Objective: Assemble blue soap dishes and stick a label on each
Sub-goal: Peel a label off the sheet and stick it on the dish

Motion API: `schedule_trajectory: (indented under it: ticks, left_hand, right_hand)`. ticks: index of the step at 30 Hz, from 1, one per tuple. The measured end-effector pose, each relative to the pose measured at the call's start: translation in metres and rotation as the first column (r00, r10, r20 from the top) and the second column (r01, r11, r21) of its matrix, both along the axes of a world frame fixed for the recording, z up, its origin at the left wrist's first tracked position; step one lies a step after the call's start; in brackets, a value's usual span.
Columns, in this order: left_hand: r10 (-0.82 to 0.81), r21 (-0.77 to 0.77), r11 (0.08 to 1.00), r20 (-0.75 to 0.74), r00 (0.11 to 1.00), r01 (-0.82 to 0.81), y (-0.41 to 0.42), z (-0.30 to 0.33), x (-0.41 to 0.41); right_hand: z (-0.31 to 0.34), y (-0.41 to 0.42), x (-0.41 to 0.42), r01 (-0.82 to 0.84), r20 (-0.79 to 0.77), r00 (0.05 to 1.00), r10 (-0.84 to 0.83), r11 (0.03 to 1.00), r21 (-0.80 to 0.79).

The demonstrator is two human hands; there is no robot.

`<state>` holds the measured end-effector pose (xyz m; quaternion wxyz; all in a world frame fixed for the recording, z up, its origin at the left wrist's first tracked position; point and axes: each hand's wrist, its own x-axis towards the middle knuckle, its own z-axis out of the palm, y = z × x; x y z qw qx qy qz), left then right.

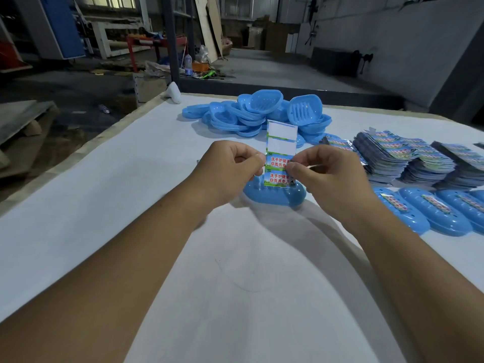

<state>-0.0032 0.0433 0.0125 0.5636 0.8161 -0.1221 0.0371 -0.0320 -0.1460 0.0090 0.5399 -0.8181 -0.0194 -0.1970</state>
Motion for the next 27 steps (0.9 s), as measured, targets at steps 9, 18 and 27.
schedule_trajectory:
  ticks: [9,18,27]
  left_hand:
    - [-0.129,-0.001,0.992,0.121,0.984,0.130,-0.008,-0.005,-0.002]
    - [-0.036,0.006,0.999,0.091,0.995,0.035,-0.008,-0.004,-0.003]
    - [0.196,0.091,0.977,-0.020,0.980,-0.193,0.001,0.002,0.003]
  right_hand:
    - [0.003,0.007,-0.008,-0.139,0.045,0.989,0.140,0.990,-0.009]
    - [0.000,0.003,-0.004,-0.078,-0.004,0.997,0.078,0.996,0.033]
    - [0.003,-0.004,-0.003,0.019,-0.067,0.998,-0.009,0.989,0.149]
